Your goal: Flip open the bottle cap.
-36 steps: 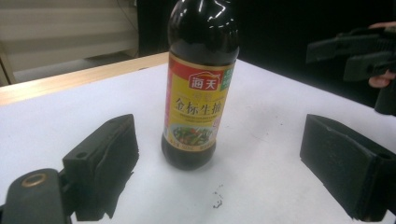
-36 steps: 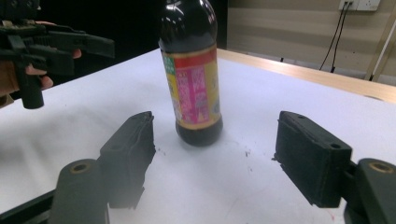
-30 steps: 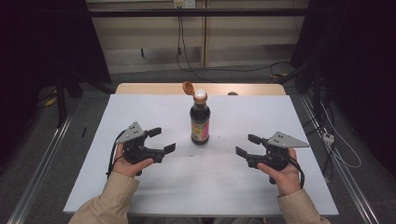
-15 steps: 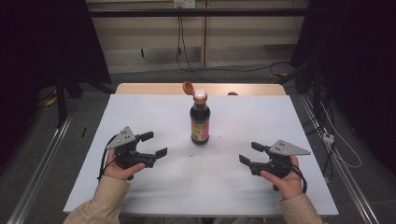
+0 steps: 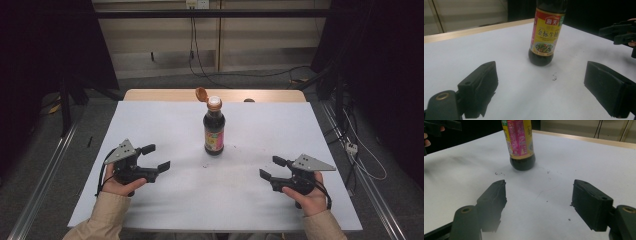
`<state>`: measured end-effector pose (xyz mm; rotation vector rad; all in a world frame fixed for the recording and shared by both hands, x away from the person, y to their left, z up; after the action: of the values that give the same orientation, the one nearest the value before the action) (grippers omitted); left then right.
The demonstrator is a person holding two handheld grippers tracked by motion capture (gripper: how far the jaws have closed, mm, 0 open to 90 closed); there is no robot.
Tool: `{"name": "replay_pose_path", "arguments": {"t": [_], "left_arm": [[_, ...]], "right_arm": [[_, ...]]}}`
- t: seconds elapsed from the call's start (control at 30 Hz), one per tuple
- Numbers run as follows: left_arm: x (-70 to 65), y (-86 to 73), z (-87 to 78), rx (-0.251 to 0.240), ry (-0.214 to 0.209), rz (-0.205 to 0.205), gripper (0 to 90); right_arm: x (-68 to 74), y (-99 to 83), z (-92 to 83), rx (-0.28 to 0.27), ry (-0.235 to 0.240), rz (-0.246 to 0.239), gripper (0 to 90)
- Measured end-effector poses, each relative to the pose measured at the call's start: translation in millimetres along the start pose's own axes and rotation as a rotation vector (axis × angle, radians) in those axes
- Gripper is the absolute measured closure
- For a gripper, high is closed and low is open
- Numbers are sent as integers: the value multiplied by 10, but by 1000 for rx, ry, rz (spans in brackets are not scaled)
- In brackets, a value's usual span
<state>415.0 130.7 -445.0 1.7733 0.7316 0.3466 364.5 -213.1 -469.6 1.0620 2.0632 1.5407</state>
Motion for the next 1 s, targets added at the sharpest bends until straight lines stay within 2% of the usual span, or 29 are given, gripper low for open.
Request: {"name": "replay_pose_path", "arguments": {"t": [0.63,1.0], "left_arm": [[168,-178,-197,22,41,-14,117],[175,-220,-240,33,50,-1,118]], "right_arm": [[-39,-71,-90,-2,-16,4,274],[-77,-116,-152,2,-30,10,275]]}}
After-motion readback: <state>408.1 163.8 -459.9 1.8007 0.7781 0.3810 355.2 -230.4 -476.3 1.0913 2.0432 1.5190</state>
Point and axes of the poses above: each handheld gripper's, and its own axes: z roughly forward along the jaws, y roughly out of its top, x roughly to its left, the point moved 10 cm from there along z, roughly forward along the jaws, and after that the axes turned 4 degrees about y, right-handed, at the moved point
